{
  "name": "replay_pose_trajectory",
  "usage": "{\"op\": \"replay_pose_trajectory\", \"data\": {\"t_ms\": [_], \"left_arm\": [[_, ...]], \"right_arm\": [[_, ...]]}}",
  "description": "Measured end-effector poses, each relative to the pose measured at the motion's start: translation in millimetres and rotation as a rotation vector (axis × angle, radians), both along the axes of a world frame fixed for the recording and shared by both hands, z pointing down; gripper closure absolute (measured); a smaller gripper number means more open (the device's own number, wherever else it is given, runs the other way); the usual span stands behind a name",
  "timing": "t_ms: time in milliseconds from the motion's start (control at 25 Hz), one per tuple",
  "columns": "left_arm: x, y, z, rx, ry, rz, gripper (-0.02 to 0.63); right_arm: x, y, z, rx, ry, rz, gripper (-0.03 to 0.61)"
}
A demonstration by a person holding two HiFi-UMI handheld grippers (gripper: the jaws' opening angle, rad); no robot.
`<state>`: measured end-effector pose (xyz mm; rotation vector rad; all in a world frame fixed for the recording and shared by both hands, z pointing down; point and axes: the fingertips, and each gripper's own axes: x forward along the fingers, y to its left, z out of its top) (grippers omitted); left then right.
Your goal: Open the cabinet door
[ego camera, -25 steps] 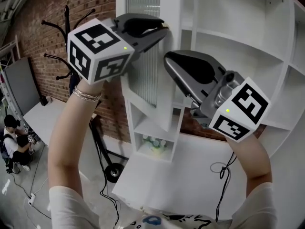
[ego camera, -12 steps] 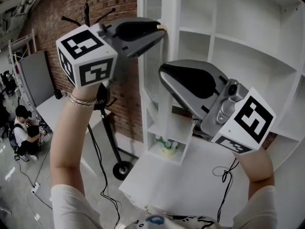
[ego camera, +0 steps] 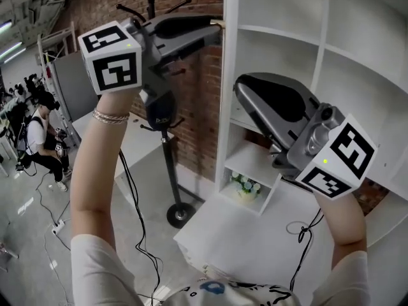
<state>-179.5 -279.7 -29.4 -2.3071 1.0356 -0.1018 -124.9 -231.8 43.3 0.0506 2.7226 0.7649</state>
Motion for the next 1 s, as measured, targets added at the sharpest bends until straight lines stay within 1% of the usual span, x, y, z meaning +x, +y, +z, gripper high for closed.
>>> {"op": "replay_pose_trajectory", "data": {"t_ms": [160,240,440,560,640,720,840,1000], "left_arm": [[-25.4,14.1,2.0,-0.021,-0.02,-0.065,0.528],[-36.4,20.0,2.2,-0.026,-0.017,-0.09,0.528],[-72.3,28.9,3.5,-0.008,0.045,-0.175,0.528],[-92.3,27.4,5.0,-0.009,0.086,-0.222,0.534],[-98.7,25.9,4.4,-0.007,0.105,-0.248,0.535],[-102.7,26.9,3.8,0.001,0.104,-0.285,0.537],[-112.1,27.7,2.9,0.014,0.118,-0.342,0.546],[-128.4,28.1,3.4,0.042,0.17,-0.417,0.563]], "right_arm": [[-19.7,4.3,6.1,-0.026,0.012,-0.038,0.549],[-26.5,6.1,9.4,-0.038,0.017,-0.049,0.549],[-47.4,7.0,18.7,-0.061,0.012,-0.084,0.549],[-62.8,4.7,23.1,-0.105,0.021,-0.13,0.549],[-68.8,4.9,23.0,-0.132,0.022,-0.154,0.549],[-73.0,8.6,21.9,-0.147,0.018,-0.17,0.549],[-80.1,15.2,20.6,-0.149,0.018,-0.189,0.549],[-86.9,23.8,21.5,-0.142,0.028,-0.209,0.549]]}}
